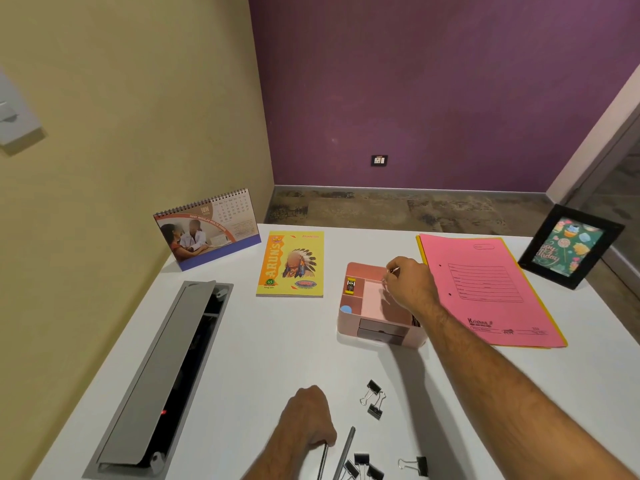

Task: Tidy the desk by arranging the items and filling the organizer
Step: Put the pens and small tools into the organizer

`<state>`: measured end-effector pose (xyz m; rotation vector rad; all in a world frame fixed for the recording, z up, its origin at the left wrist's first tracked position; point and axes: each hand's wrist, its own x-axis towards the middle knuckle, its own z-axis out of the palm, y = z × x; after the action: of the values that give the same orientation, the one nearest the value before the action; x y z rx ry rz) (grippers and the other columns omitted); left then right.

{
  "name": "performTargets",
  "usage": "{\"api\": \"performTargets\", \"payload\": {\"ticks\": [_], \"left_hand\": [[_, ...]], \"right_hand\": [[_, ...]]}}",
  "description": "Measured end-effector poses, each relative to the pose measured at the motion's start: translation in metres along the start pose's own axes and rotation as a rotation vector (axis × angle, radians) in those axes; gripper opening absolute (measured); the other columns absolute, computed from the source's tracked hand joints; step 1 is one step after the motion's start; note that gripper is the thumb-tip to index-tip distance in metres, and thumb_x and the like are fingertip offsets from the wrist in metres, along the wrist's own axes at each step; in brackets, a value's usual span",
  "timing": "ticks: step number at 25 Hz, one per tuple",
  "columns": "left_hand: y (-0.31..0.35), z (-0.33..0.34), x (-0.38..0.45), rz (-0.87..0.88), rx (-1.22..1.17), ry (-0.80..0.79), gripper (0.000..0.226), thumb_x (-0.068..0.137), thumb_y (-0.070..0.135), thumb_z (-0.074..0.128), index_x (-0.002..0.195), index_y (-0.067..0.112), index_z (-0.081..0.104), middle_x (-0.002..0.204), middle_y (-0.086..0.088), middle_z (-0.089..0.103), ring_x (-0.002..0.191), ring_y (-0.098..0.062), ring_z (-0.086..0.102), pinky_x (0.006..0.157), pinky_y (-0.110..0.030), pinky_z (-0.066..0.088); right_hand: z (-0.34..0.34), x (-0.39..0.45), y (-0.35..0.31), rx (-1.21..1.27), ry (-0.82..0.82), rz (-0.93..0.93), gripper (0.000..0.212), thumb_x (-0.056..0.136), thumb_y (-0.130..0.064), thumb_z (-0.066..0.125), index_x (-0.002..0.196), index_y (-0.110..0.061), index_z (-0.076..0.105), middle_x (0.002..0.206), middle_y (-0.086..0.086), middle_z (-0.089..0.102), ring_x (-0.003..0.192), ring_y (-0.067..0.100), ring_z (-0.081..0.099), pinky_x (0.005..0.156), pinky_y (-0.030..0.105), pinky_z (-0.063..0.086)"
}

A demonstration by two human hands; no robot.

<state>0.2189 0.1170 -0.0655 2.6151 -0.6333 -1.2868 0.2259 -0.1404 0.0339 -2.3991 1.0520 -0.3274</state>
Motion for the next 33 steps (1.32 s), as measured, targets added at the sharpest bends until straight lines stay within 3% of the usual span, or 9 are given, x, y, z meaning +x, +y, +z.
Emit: {"api": "performTargets", "payload": {"ticks": [4, 8, 13, 16, 19, 24, 28, 31, 33], "left_hand": [[0.002, -0.016, -0.004, 0.022, -0.136, 0.039, 0.022, 0.052, 0.021, 0.08, 0.059, 0.016, 0.06, 0.068, 0.002, 0.069, 0.066, -0.016, 0.068, 0.061, -0.023, 0.053], [0.012, -0.04, -0.015, 0.041, -0.68, 0.113, 0.01, 0.057, -0.003, 0.074, 0.059, 0.0, 0.064, 0.05, -0.012, 0.06, 0.038, -0.021, 0.053, 0.045, -0.027, 0.048], [0.037, -0.078, -0.02, 0.011, -1.336, 0.134, 0.002, 0.076, -0.007, 0.067, 0.077, -0.006, 0.065, 0.061, -0.018, 0.063, 0.047, -0.022, 0.057, 0.045, -0.023, 0.05], [0.047, -0.089, -0.022, -0.034, -1.662, 0.07, 0.004, 0.08, -0.004, 0.066, 0.083, -0.006, 0.067, 0.064, -0.016, 0.067, 0.05, -0.02, 0.065, 0.051, -0.025, 0.059], [0.058, -0.086, -0.025, -0.045, -1.791, 0.027, 0.006, 0.081, -0.004, 0.064, 0.085, -0.007, 0.067, 0.065, -0.016, 0.066, 0.051, -0.02, 0.065, 0.054, -0.027, 0.059], [0.069, -0.075, -0.02, -0.023, -1.852, 0.022, 0.019, 0.084, -0.001, 0.066, 0.099, -0.011, 0.068, 0.077, -0.02, 0.068, 0.061, -0.024, 0.068, 0.062, -0.029, 0.061], [0.066, -0.069, -0.01, 0.006, -1.587, 0.121, 0.014, 0.085, 0.018, 0.066, 0.084, 0.003, 0.067, 0.08, -0.014, 0.071, 0.068, -0.026, 0.066, 0.068, -0.036, 0.058], [0.048, -0.056, -0.003, 0.12, -0.715, 0.154, 0.023, 0.075, 0.028, 0.075, 0.064, 0.014, 0.06, 0.062, -0.003, 0.066, 0.053, -0.02, 0.058, 0.058, -0.031, 0.052], [0.038, -0.045, -0.007, 0.156, -0.15, 0.072, 0.036, 0.059, 0.04, 0.082, 0.058, 0.016, 0.055, 0.057, 0.004, 0.062, 0.056, -0.017, 0.063, 0.061, -0.028, 0.055]], "right_hand": [[-0.003, -0.002, 0.002, 0.076, 0.037, 0.007, 0.033, 0.092, -0.018, 0.064, 0.125, -0.015, 0.063, 0.114, 0.009, 0.072, 0.099, 0.026, 0.068, 0.088, 0.035, 0.054], [-0.012, -0.016, 0.003, 0.241, 0.176, -0.049, 0.029, 0.091, -0.015, 0.064, 0.12, -0.014, 0.067, 0.108, 0.003, 0.073, 0.094, 0.019, 0.067, 0.078, 0.023, 0.051], [-0.006, -0.062, 0.008, 0.624, 0.102, -0.082, 0.016, 0.086, -0.009, 0.069, 0.096, -0.021, 0.074, 0.087, -0.004, 0.073, 0.083, 0.015, 0.069, 0.073, 0.031, 0.058], [-0.002, -0.092, 0.017, 0.625, -0.09, -0.158, 0.029, 0.086, -0.002, 0.068, 0.102, -0.026, 0.072, 0.085, -0.003, 0.073, 0.081, 0.013, 0.07, 0.077, 0.032, 0.061], [-0.005, -0.109, 0.018, 0.587, -0.166, -0.297, 0.041, 0.079, -0.005, 0.077, 0.104, -0.036, 0.069, 0.086, -0.006, 0.075, 0.083, 0.009, 0.07, 0.076, 0.025, 0.059], [-0.011, -0.109, 0.004, 0.688, -0.007, -0.256, 0.024, 0.079, -0.008, 0.08, 0.089, -0.029, 0.074, 0.082, -0.011, 0.074, 0.075, 0.006, 0.068, 0.071, 0.021, 0.058], [-0.013, -0.096, 0.003, 0.657, 0.095, -0.234, 0.013, 0.081, -0.008, 0.078, 0.09, -0.017, 0.077, 0.078, -0.007, 0.073, 0.07, 0.005, 0.068, 0.067, 0.017, 0.055], [-0.016, -0.069, 0.002, 0.503, 0.209, -0.252, 0.011, 0.084, -0.009, 0.073, 0.094, -0.011, 0.078, 0.076, -0.007, 0.072, 0.068, -0.001, 0.066, 0.07, 0.015, 0.053], [-0.019, -0.048, 0.0, 0.343, 0.216, -0.273, 0.016, 0.087, -0.016, 0.067, 0.099, -0.013, 0.077, 0.083, -0.004, 0.075, 0.074, 0.005, 0.068, 0.077, 0.027, 0.056]]}}
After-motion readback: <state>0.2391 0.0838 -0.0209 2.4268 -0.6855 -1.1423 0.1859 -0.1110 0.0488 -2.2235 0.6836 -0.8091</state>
